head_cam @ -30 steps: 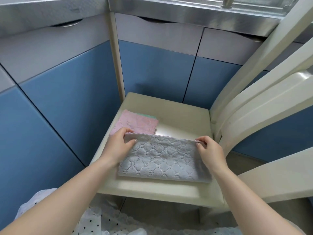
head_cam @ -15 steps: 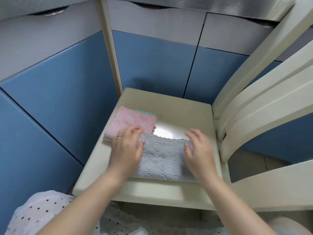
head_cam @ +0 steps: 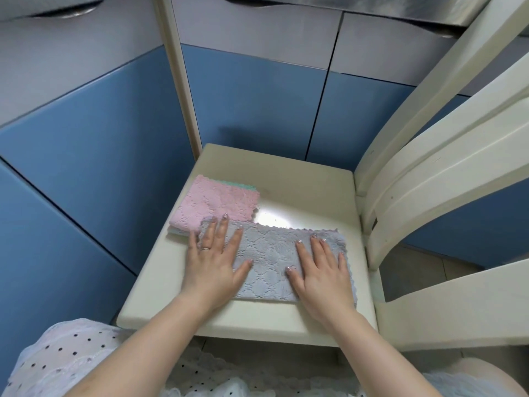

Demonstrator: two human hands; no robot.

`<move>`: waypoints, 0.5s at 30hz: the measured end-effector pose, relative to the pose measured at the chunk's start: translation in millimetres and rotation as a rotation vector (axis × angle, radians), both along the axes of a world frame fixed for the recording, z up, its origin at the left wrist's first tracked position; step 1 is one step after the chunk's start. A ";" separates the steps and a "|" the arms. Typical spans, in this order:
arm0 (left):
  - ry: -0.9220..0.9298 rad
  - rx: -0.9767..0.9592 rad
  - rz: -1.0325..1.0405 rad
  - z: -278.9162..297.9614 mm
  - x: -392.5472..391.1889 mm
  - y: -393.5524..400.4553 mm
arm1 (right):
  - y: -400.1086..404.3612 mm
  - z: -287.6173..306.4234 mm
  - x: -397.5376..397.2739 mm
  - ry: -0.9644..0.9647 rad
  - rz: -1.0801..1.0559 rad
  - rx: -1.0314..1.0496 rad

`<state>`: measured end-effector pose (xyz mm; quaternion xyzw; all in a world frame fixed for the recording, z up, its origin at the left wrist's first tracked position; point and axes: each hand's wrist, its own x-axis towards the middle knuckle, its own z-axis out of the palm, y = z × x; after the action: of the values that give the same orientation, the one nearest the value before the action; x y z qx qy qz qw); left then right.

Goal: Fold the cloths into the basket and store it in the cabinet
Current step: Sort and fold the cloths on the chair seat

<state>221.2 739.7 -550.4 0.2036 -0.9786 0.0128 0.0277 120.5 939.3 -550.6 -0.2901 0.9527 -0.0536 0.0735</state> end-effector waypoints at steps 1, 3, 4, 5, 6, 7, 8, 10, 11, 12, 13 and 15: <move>-0.001 0.007 0.036 -2.3 3.9 -6.3 | 2.9 1.2 -1.3 0.001 -0.020 0.002; -0.005 0.042 0.088 -4.1 8.1 -14.3 | 5.0 4.7 -1.5 -0.008 -0.052 0.008; -0.009 0.054 0.092 -3.3 9.0 -16.4 | 3.3 7.7 -1.7 -0.015 -0.063 0.010; -0.010 0.064 0.087 -1.9 9.3 -16.6 | 1.1 11.2 -3.6 -0.021 -0.074 -0.002; 0.002 0.079 0.085 0.9 10.1 -16.7 | -3.3 16.6 -7.4 -0.024 -0.080 -0.036; 0.032 0.107 0.091 4.2 11.6 -16.5 | -8.2 22.3 -12.8 -0.020 -0.074 -0.094; 0.086 0.150 0.107 9.0 14.3 -17.6 | -15.4 28.9 -19.2 -0.018 -0.042 -0.160; 0.208 0.265 0.143 18.9 21.1 -23.2 | -34.7 40.4 -31.6 -0.048 0.076 -0.257; 0.255 0.322 0.163 23.2 25.4 -28.3 | -47.5 45.0 -36.0 -0.073 0.143 -0.268; 0.282 0.373 0.178 26.6 28.9 -33.0 | -59.7 47.9 -40.2 -0.095 0.196 -0.248; 0.295 0.412 0.190 29.5 32.1 -37.9 | -71.7 49.4 -44.0 -0.112 0.235 -0.201; 0.299 0.463 0.208 33.1 39.2 -47.7 | -92.2 50.7 -49.3 -0.136 0.277 -0.075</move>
<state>260.4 692.0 -517.3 0.3034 -0.9145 -0.2379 0.1228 71.3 847.1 -499.9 -0.4170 0.8937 -0.0977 0.1336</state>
